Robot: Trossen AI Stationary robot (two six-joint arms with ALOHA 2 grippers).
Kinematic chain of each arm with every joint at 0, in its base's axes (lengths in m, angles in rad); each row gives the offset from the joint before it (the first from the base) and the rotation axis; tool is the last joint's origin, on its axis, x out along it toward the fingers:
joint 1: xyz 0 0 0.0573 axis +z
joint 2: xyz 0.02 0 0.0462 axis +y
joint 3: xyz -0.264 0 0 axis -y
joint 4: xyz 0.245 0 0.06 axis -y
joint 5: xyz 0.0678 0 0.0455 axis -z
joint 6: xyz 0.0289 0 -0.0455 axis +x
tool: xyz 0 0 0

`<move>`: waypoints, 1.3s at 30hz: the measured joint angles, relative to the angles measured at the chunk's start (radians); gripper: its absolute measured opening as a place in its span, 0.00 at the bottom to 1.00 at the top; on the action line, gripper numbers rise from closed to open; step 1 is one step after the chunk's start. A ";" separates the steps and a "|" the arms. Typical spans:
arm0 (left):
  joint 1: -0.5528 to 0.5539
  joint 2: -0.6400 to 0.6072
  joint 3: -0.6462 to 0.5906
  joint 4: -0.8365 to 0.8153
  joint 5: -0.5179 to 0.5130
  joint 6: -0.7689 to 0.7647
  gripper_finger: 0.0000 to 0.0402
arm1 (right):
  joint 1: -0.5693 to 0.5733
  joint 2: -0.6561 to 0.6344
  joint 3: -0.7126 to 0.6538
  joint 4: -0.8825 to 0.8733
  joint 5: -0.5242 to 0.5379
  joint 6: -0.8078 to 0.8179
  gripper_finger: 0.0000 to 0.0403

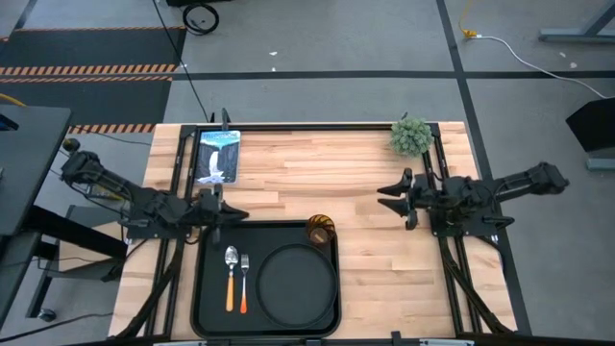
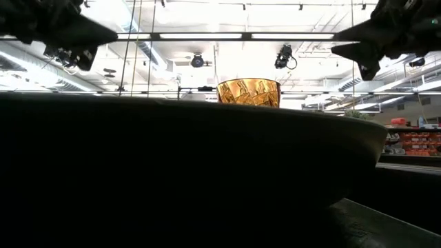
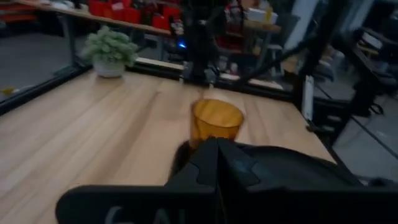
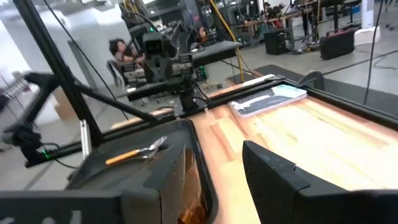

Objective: Pick and place plate/cup/fork/spoon on tray
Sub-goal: Return to Home Position

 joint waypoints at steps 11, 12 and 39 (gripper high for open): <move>0.015 -0.232 -0.104 0.005 -0.140 0.117 0.02 | -0.350 -0.092 -0.023 -0.023 -0.332 -0.013 0.29; 0.015 -0.243 -0.116 0.006 -0.149 0.135 0.02 | -0.378 -0.093 -0.023 -0.023 -0.353 -0.014 0.28; 0.061 -0.332 -0.188 0.046 -0.162 0.213 0.02 | -0.538 -0.105 -0.146 0.172 -0.337 -0.001 0.07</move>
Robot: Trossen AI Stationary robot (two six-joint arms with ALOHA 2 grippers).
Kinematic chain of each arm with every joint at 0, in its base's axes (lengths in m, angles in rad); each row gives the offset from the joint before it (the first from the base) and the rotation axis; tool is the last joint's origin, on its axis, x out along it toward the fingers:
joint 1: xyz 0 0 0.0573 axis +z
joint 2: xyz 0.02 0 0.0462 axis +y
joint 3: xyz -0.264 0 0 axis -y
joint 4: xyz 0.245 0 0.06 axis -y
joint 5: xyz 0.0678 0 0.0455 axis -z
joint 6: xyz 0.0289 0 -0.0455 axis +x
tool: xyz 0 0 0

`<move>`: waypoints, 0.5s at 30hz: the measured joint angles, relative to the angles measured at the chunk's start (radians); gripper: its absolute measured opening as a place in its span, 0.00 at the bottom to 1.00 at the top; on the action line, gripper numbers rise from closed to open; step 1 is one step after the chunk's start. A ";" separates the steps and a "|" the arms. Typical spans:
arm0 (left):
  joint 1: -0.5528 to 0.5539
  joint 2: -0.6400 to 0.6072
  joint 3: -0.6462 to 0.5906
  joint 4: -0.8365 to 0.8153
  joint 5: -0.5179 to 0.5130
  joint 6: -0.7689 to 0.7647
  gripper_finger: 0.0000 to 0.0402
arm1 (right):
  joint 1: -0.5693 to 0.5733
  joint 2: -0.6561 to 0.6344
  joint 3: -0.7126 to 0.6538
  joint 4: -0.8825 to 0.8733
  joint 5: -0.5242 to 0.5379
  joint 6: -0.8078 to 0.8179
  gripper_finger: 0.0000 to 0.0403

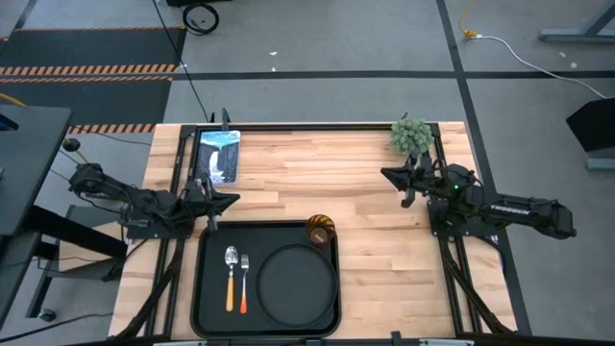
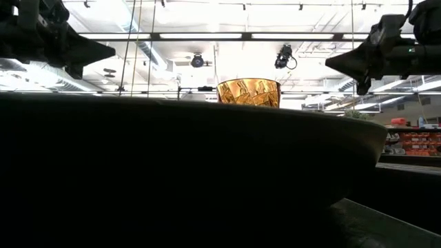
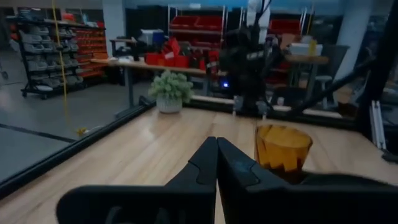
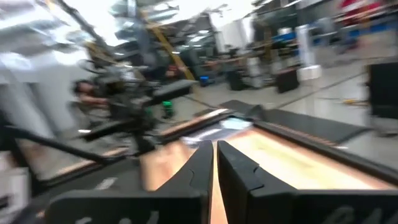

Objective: Pick and place plate/cup/fork/spoon on tray
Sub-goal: Return to Home Position

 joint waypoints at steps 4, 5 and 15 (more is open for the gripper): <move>0.001 -0.001 0.000 -0.022 0.000 -0.004 0.02 | 0.016 -0.020 -0.006 -0.001 -0.074 0.097 0.04; 0.001 -0.001 0.000 -0.019 0.000 -0.004 0.02 | 0.031 -0.019 -0.006 -0.015 -0.077 0.134 0.03; 0.001 -0.006 0.000 -0.016 0.182 -0.010 0.02 | 0.217 0.000 -0.006 -0.059 -0.143 0.303 0.05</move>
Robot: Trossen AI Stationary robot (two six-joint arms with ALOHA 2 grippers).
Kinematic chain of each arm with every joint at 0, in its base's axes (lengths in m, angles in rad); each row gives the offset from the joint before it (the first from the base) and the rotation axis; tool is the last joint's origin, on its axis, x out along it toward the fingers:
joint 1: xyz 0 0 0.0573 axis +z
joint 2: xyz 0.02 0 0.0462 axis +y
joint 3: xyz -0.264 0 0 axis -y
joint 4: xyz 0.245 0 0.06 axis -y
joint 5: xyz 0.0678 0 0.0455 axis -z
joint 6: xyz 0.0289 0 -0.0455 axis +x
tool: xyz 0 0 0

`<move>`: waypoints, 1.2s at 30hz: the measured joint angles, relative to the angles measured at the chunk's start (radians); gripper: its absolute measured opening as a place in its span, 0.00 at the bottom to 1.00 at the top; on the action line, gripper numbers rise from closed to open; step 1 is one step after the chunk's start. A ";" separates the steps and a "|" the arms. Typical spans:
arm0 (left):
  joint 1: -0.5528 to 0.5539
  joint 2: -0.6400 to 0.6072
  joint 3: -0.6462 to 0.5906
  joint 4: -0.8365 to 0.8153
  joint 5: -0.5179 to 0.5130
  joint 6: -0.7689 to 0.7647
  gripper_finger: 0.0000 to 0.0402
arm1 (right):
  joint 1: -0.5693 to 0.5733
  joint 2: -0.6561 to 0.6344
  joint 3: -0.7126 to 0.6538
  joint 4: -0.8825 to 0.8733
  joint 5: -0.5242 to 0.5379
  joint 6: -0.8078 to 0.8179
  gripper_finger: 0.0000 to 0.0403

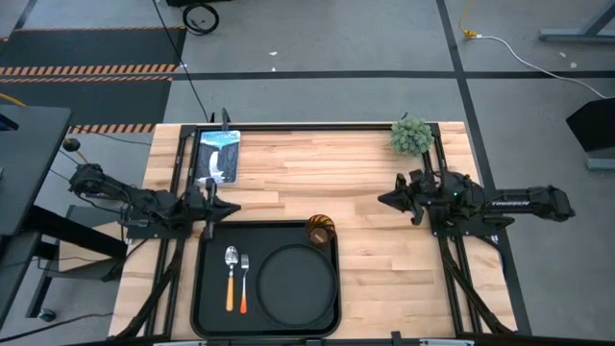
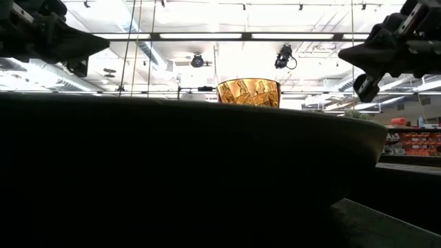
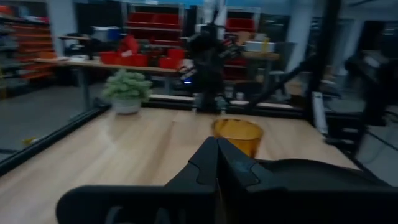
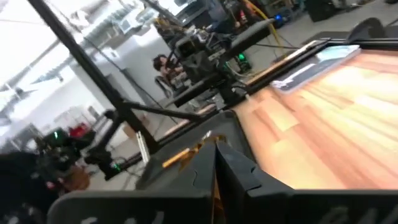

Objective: Pick and place plate/cup/fork/spoon on tray
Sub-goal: Return to Home Position

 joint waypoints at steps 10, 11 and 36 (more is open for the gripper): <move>0.002 0.000 0.000 -0.028 0.245 0.029 0.03 | 0.013 0.003 0.000 -0.001 0.040 -0.189 0.05; 0.002 0.000 0.000 -0.029 0.245 0.027 0.03 | 0.013 0.003 0.000 -0.001 0.040 -0.189 0.05; 0.002 0.000 0.000 -0.026 0.245 -0.046 0.05 | 0.013 0.003 0.000 -0.001 0.038 -0.191 0.05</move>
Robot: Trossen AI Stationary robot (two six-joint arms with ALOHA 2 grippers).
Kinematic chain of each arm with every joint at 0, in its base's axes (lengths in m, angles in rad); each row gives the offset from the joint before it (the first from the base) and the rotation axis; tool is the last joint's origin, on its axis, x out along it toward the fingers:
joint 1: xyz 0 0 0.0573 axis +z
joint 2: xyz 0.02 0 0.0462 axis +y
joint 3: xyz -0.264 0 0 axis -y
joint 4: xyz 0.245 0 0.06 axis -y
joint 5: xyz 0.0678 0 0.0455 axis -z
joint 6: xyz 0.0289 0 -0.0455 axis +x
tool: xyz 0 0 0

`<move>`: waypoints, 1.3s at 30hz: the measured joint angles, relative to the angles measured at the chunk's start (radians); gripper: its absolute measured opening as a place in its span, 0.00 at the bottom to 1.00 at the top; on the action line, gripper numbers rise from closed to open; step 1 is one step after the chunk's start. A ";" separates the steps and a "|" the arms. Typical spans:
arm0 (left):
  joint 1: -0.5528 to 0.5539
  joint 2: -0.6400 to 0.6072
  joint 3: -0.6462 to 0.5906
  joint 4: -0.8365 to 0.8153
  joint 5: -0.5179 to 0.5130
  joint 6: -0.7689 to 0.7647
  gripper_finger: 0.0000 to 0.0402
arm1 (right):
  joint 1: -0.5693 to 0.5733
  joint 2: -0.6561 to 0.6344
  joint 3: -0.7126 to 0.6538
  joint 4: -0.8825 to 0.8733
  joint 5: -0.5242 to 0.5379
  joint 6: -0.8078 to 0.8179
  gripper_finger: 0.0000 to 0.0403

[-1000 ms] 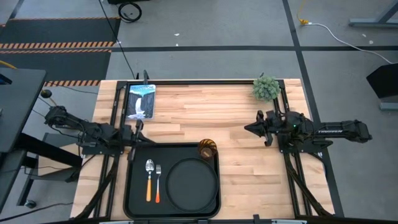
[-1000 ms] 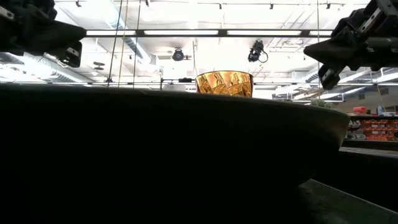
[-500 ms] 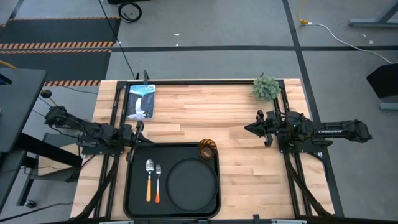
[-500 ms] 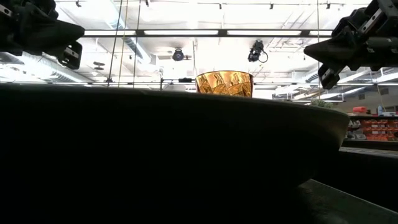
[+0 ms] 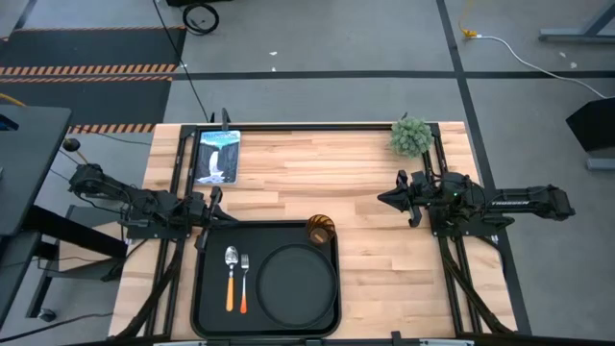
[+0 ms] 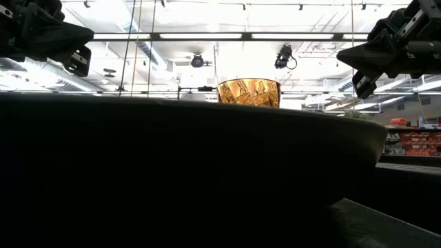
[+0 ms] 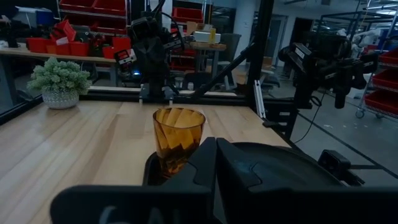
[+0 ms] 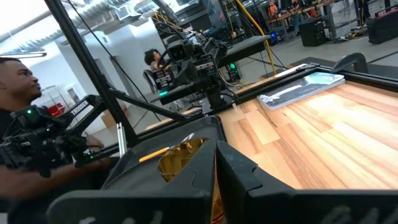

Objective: Pick and place plate/cup/fork/spoon on tray
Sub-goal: Return to Home Position

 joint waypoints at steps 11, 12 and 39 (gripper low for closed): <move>0.000 0.000 0.000 0.000 0.000 0.000 0.04 | 0.000 0.000 0.000 0.000 0.000 0.000 0.05; 0.000 0.000 0.000 0.000 0.000 0.000 0.04 | 0.000 0.000 0.000 0.000 0.000 0.000 0.05; 0.000 0.000 0.000 0.000 0.000 0.000 0.04 | 0.000 0.000 0.000 0.000 0.000 0.000 0.05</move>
